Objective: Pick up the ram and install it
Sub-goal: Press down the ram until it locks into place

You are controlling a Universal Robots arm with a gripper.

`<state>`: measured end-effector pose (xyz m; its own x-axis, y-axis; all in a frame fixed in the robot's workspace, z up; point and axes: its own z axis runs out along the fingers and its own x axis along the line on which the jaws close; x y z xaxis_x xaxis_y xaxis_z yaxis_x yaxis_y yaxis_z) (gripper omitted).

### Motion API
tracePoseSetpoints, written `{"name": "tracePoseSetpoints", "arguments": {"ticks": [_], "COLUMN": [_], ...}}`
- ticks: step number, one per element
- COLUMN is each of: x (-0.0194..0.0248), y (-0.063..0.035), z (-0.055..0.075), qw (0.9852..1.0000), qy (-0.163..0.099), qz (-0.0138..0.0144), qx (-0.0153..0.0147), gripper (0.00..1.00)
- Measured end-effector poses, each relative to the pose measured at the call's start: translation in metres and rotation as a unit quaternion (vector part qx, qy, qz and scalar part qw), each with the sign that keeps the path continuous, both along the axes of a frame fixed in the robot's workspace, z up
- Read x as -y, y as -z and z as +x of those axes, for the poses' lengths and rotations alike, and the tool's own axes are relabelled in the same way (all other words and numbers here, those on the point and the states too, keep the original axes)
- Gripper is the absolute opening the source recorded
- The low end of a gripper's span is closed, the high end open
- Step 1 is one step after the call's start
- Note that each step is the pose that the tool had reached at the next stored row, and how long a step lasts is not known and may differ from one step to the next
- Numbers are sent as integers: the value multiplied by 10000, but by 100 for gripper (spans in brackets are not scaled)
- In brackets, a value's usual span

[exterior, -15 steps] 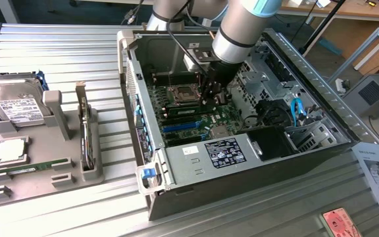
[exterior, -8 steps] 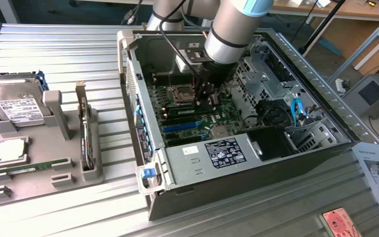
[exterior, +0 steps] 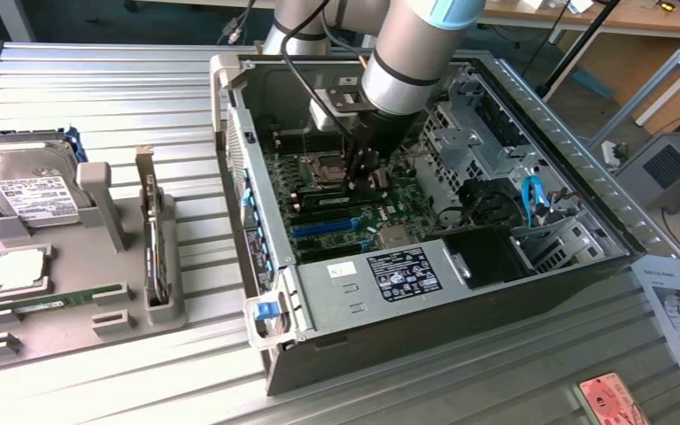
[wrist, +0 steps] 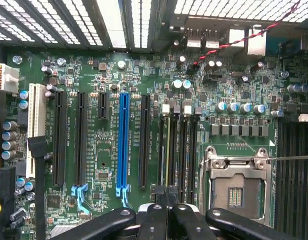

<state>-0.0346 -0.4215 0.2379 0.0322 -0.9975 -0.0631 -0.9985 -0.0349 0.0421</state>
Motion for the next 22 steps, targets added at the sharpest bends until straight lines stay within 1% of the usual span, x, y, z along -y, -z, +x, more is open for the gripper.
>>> {"name": "tracePoseSetpoints", "arguments": {"ticks": [9, 22], "x": [0, 0], "y": [0, 19], "z": [-50, -52], "qw": [10000, 10000], "qy": [0, 0], "qz": [0, 0], "qx": [1, 4], "gripper": [11, 11]}}
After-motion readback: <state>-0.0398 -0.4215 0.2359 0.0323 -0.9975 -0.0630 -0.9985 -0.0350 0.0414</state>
